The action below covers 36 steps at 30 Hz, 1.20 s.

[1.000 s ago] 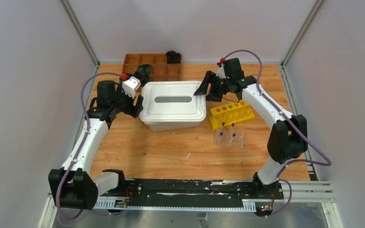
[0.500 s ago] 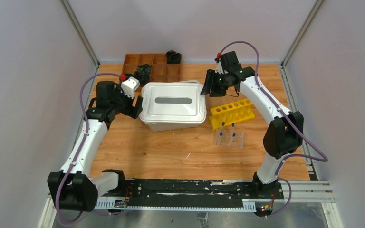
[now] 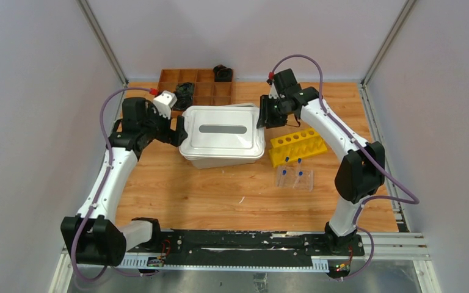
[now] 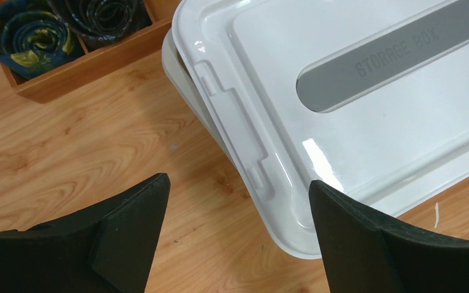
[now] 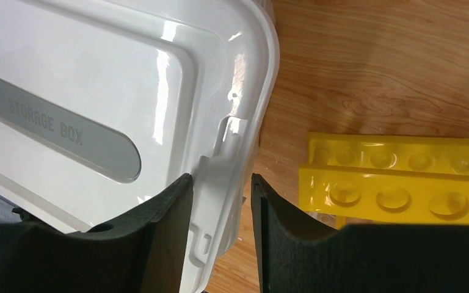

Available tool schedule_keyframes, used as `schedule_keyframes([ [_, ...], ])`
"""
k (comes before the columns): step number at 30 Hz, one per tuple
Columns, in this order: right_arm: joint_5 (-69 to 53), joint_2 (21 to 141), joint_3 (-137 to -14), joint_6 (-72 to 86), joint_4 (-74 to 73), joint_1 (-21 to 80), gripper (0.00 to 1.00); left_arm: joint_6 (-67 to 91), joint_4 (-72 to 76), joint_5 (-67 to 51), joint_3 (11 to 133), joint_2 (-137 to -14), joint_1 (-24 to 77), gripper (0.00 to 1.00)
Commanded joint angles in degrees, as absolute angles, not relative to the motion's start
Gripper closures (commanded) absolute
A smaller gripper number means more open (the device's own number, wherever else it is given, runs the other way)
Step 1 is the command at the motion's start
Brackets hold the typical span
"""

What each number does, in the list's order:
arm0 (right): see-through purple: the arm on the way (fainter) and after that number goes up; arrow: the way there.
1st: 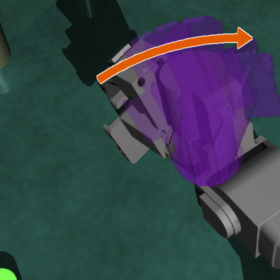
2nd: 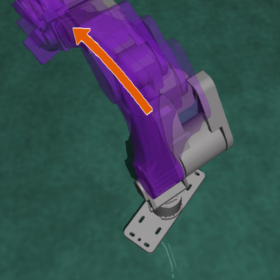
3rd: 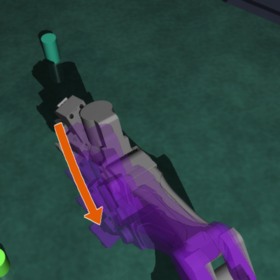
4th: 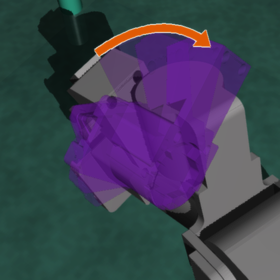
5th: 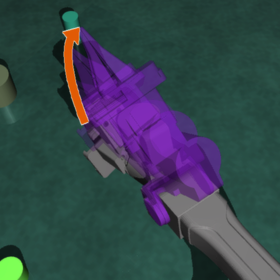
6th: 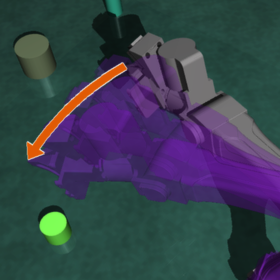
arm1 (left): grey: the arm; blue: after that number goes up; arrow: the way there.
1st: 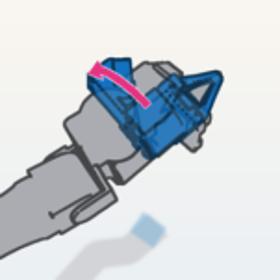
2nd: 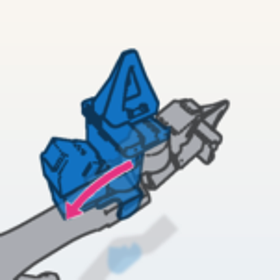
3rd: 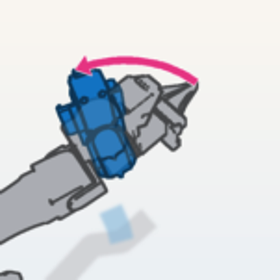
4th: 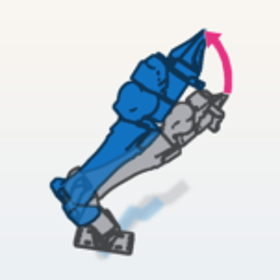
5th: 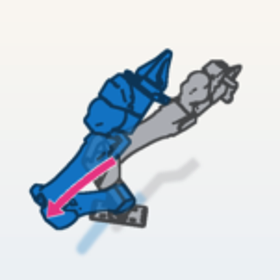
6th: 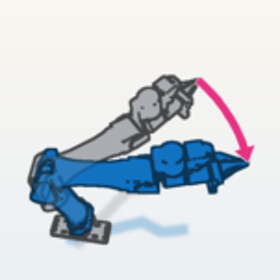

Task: Organize the chemistry lab equipment

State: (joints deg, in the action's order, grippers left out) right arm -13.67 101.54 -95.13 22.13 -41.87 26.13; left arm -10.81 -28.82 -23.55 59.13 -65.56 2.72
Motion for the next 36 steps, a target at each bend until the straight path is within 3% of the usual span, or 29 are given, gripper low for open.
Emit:
schedule_keyframes([
  [1,-12.4,103.3,-98.3,19.9,-43.5,26.8,0.57,-9.7,-27.5,-24.2,58.9,-67.7,2.8,0.11],
  [25,-13.2,114.7,-110.9,16.7,-43.6,26.5,0.61,-9.8,-27.3,-23.8,51.2,-63.0,2.9,0.2],
  [36,-10.8,114.1,-108.6,16.5,-43.5,26.3,0.62,-8.0,-27.5,-28.0,50.7,-62.6,2.9,0.21],
])
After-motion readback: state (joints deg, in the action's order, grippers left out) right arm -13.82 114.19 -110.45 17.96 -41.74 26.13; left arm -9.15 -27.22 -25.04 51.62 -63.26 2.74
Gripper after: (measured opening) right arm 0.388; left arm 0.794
